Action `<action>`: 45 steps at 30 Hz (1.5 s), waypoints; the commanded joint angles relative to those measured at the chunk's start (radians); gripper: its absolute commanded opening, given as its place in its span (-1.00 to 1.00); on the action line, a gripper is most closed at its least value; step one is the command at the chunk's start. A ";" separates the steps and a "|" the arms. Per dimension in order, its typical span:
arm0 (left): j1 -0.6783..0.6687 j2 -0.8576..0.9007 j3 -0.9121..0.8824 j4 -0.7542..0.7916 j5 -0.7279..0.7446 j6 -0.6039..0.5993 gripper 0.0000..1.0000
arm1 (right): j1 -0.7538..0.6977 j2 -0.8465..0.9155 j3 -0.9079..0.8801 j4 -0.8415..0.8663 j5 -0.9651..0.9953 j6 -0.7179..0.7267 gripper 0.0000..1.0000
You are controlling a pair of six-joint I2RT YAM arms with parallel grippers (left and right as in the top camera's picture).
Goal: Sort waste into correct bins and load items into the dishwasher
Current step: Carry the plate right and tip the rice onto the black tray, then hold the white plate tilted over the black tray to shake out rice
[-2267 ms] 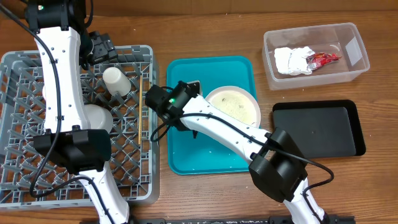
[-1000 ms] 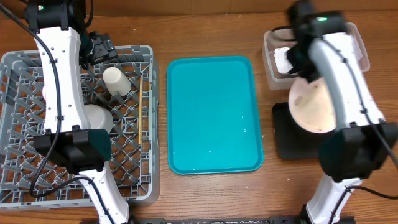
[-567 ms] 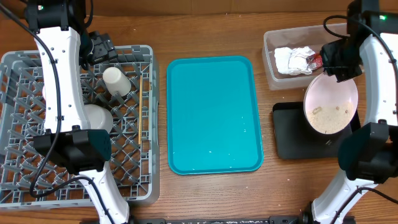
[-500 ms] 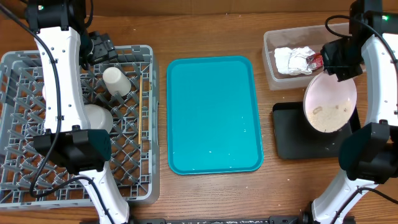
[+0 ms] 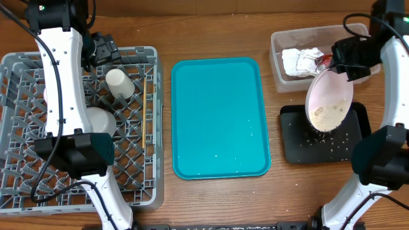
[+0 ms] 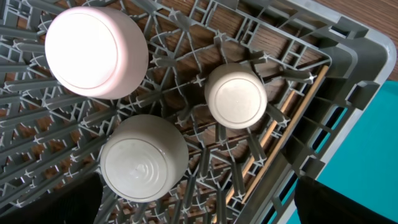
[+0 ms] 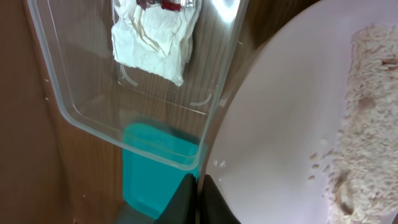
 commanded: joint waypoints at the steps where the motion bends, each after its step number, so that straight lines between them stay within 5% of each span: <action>1: -0.007 -0.007 0.021 0.000 -0.006 0.019 1.00 | -0.039 -0.023 -0.016 0.004 -0.095 -0.011 -0.92; 24: -0.007 -0.007 0.021 0.000 -0.006 0.019 1.00 | -0.231 -0.023 -0.158 -0.021 -0.560 -0.314 -0.93; 45: -0.007 -0.007 0.021 0.000 -0.006 0.019 1.00 | -0.301 -0.022 -0.166 -0.148 -0.671 -0.467 -0.93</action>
